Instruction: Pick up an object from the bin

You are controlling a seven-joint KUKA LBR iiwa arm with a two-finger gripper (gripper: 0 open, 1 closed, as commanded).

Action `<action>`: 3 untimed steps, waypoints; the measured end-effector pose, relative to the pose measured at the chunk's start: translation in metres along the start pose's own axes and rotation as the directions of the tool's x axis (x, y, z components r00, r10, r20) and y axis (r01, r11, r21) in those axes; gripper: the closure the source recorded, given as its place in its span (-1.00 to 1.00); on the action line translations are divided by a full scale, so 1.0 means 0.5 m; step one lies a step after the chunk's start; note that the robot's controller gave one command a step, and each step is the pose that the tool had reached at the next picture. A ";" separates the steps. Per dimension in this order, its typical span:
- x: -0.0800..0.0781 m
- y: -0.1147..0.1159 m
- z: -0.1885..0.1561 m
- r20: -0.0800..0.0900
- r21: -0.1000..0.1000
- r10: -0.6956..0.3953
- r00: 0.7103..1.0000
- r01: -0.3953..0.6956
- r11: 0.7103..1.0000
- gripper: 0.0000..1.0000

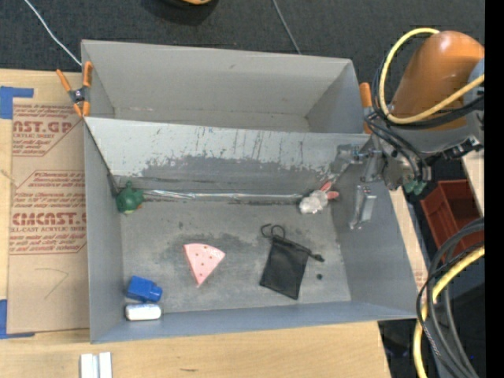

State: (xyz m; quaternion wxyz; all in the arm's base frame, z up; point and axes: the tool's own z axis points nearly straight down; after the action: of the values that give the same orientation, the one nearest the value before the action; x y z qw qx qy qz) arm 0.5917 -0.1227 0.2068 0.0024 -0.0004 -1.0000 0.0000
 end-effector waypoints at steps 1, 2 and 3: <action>-0.003 0.002 -0.011 0.008 0.001 -0.002 1.000 0.002 1.000 -1.00; 0.050 0.032 0.133 0.007 0.003 -0.288 0.958 0.288 0.958 -1.00; 0.092 0.095 0.204 0.007 0.001 -0.332 0.943 0.332 0.943 -1.00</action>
Offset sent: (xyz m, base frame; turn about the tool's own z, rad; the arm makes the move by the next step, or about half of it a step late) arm -0.0390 0.0214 -0.0997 -0.4150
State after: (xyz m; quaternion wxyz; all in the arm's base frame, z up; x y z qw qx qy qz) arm 0.5450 -0.0750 0.1049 -0.0010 0.1682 -0.9857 -0.0007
